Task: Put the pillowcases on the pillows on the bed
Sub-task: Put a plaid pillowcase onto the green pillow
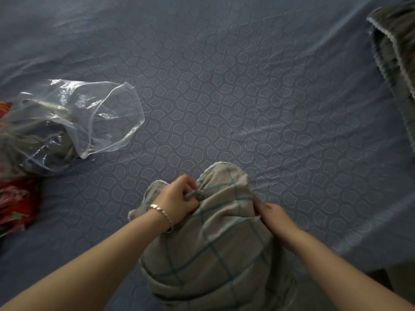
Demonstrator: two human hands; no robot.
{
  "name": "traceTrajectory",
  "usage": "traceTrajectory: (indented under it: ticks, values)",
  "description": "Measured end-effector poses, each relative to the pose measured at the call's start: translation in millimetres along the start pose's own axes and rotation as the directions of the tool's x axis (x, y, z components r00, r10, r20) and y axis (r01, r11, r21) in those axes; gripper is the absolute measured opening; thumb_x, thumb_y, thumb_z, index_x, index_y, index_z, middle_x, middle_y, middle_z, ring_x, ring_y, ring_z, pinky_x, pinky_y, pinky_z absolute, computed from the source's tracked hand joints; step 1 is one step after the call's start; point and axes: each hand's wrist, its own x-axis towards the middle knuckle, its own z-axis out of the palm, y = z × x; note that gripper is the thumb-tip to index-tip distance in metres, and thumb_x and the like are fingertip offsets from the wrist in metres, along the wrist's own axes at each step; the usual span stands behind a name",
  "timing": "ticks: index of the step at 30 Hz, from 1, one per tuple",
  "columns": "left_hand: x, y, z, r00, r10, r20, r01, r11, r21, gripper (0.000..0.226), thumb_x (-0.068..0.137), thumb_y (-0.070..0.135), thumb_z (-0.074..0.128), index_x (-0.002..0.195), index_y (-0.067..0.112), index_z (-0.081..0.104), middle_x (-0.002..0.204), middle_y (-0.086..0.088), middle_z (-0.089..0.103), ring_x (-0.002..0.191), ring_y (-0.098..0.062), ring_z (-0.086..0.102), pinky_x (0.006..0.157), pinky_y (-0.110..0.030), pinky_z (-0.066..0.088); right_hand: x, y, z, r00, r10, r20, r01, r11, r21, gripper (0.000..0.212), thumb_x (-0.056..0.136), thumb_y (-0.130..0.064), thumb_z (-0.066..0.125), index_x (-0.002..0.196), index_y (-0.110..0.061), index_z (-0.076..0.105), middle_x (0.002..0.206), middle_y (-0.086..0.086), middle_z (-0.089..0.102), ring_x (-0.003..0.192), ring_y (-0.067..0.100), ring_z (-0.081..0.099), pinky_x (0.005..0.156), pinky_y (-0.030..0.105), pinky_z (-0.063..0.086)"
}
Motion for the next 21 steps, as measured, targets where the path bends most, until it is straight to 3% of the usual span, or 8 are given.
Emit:
traceTrajectory:
  ticks: [3,6,9,11,15,17,19,21]
  values:
    - [-14.3,-11.8,-16.6,0.975,0.005,-0.223,-0.055,0.975,-0.216,0.037,0.072,0.006,0.064,0.078,0.036,0.043,0.061,0.011,0.06,0.055,-0.007,0.048,0.064,-0.029,0.043,-7.8,-23.1,1.1,0.976,-0.197,-0.089,0.199,0.98,0.012,0.045,0.089,-0.044,0.053,0.056,-0.015,0.044,0.052,-0.002,0.046,0.053,0.011,0.042,0.047,0.02,0.033]
    - [-17.7,-12.6,-34.9,0.925,-0.032,-0.38,-0.093,0.947,-0.306,0.043,0.072,0.009,0.064,0.077,0.046,0.041,0.068,0.001,0.063,0.066,-0.018,0.055,0.07,-0.026,0.047,-17.0,-36.2,-3.7,0.871,-0.429,-0.24,0.392,0.901,-0.187,0.034,0.084,-0.041,0.062,0.072,-0.016,0.043,0.062,-0.002,0.049,0.06,0.014,0.046,0.058,0.032,0.033]
    - [-14.5,-11.8,-46.3,0.876,-0.106,-0.471,-0.086,0.926,-0.369,0.044,0.079,-0.007,0.061,0.076,0.032,0.039,0.071,-0.003,0.06,0.064,-0.014,0.053,0.066,-0.014,0.045,-28.8,-37.4,-9.5,0.749,-0.605,-0.271,0.557,0.796,-0.239,0.031,0.081,-0.035,0.067,0.09,-0.02,0.042,0.075,-0.007,0.049,0.07,0.005,0.05,0.058,0.019,0.035]
    - [-13.3,-10.1,-48.5,0.869,-0.135,-0.477,-0.072,0.917,-0.391,0.043,0.079,-0.008,0.059,0.076,0.03,0.038,0.07,0.0,0.06,0.064,-0.015,0.052,0.068,-0.019,0.044,-29.3,-35.7,-5.8,0.703,-0.667,-0.247,0.61,0.743,-0.274,0.029,0.08,-0.035,0.069,0.091,-0.02,0.047,0.081,-0.008,0.048,0.074,0.009,0.048,0.064,0.014,0.037]
    - [-13.4,-16.2,-43.7,0.849,-0.173,-0.499,-0.046,0.917,-0.396,0.044,0.078,-0.005,0.062,0.078,0.033,0.038,0.071,0.0,0.061,0.069,-0.019,0.055,0.074,-0.03,0.045,-14.8,-25.9,3.6,0.611,-0.767,-0.194,0.641,0.623,-0.448,0.042,0.085,-0.048,0.052,0.074,-0.007,0.058,0.079,0.001,0.048,0.068,0.011,0.045,0.063,0.025,0.034]
    - [-15.3,-20.8,-43.0,0.817,-0.2,-0.541,-0.044,0.914,-0.404,0.044,0.078,-0.005,0.061,0.078,0.031,0.038,0.071,0.001,0.06,0.067,-0.015,0.055,0.076,-0.029,0.045,-9.8,-21.2,-8.4,0.565,-0.787,-0.246,0.642,0.607,-0.468,0.048,0.089,-0.042,0.041,0.07,-0.001,0.058,0.075,0.009,0.052,0.069,0.015,0.045,0.063,0.029,0.034]
    - [-16.3,-26.8,-46.9,0.752,-0.249,-0.61,-0.036,0.909,-0.416,0.042,0.078,-0.005,0.06,0.077,0.03,0.037,0.07,0.005,0.059,0.062,-0.005,0.053,0.072,-0.018,0.043,-6.1,-8.5,-25.9,0.647,-0.661,-0.381,0.52,0.747,-0.414,0.053,0.091,-0.039,0.036,0.071,0.003,0.06,0.075,0.015,0.055,0.072,0.024,0.051,0.066,0.035,0.036]
    - [-14.2,-31.1,-51.7,0.689,-0.29,-0.664,-0.036,0.902,-0.431,0.041,0.078,-0.003,0.06,0.076,0.03,0.037,0.068,0.006,0.057,0.054,0.004,0.049,0.063,-0.01,0.041,-1.3,17.2,-38.9,0.89,-0.317,-0.328,0.278,0.947,-0.161,0.056,0.095,-0.041,0.035,0.069,0.002,0.061,0.075,0.02,0.06,0.077,0.031,0.057,0.069,0.036,0.041]
